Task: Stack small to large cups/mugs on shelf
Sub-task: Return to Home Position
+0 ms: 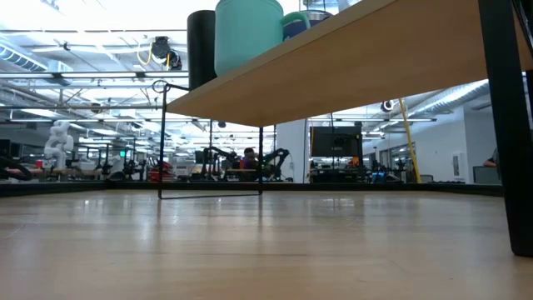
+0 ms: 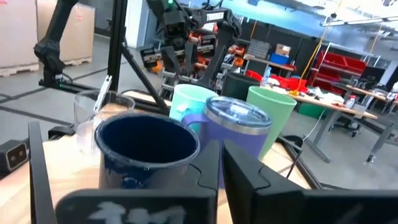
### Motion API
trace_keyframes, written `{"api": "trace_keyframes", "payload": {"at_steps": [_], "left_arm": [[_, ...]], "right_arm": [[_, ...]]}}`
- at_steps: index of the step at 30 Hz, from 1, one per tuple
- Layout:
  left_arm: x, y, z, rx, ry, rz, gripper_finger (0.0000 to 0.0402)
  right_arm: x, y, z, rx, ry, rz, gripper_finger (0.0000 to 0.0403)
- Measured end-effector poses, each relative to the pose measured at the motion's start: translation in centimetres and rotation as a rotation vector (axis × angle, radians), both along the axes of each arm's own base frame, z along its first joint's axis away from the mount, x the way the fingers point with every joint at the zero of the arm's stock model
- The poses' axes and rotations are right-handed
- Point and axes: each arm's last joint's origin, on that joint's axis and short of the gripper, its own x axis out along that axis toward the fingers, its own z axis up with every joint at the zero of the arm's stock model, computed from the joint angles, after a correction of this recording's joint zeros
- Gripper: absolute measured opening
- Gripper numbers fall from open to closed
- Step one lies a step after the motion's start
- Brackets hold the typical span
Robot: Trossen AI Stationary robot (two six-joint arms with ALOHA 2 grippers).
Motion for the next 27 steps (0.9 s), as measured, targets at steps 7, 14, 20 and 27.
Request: {"api": "trace_keyframes", "payload": {"at_steps": [7,14,20,27], "left_arm": [[-1.9,1.4,-1.8,-0.015,-0.102,-0.031,0.0043],[-3.4,2.3,-2.7,-0.045,-0.140,-0.069,0.0015],[-3.8,2.5,-2.9,-0.055,-0.138,-0.092,0.0005],[-3.8,2.5,-2.9,-0.041,-0.133,-0.099,0.0020]], "right_arm": [[0.0,0.0,0.0,-0.001,0.002,0.002,0.0001],[0.5,0.3,-1.7,0.039,0.033,0.002,0.0000],[0.6,0.4,-3.0,0.071,-0.024,0.006,0.0000],[0.1,0.1,-4.3,0.107,-0.063,0.008,0.0000]]}}
